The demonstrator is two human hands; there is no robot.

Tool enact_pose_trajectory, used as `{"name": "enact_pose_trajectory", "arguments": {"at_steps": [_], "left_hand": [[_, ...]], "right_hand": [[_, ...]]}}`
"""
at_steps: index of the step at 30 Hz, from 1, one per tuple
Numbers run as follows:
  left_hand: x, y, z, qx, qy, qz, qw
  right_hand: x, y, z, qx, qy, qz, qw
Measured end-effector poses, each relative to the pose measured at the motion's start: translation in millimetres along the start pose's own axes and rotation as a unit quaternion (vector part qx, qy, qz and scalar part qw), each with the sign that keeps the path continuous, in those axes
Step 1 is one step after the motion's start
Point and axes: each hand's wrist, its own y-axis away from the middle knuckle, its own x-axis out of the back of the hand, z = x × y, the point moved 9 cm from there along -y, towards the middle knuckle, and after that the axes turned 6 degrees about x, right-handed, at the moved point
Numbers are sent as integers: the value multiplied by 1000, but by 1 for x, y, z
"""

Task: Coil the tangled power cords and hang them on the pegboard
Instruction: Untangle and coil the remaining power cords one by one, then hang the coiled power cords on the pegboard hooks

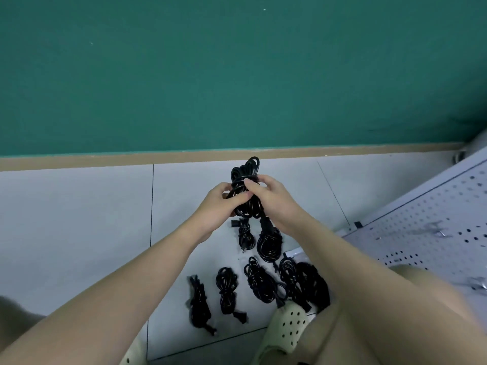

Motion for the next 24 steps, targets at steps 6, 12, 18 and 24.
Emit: {"name": "enact_pose_trajectory", "arguments": {"at_steps": [6,12,18,24], "left_hand": [[-51,-7,16,-47,-17,-12,999],[-125,5,20,-115,-99,-50,987],[-193,19,29,-170,-157,-132,964],[-248,33,36,-186,-156,-178,954]], "right_hand": [[54,25,-1,34,-19,120,992],[122,60,10,31,-17,246,969],[172,106,20,10,-118,255,960],[216,141,26,23,-130,267,954]]}}
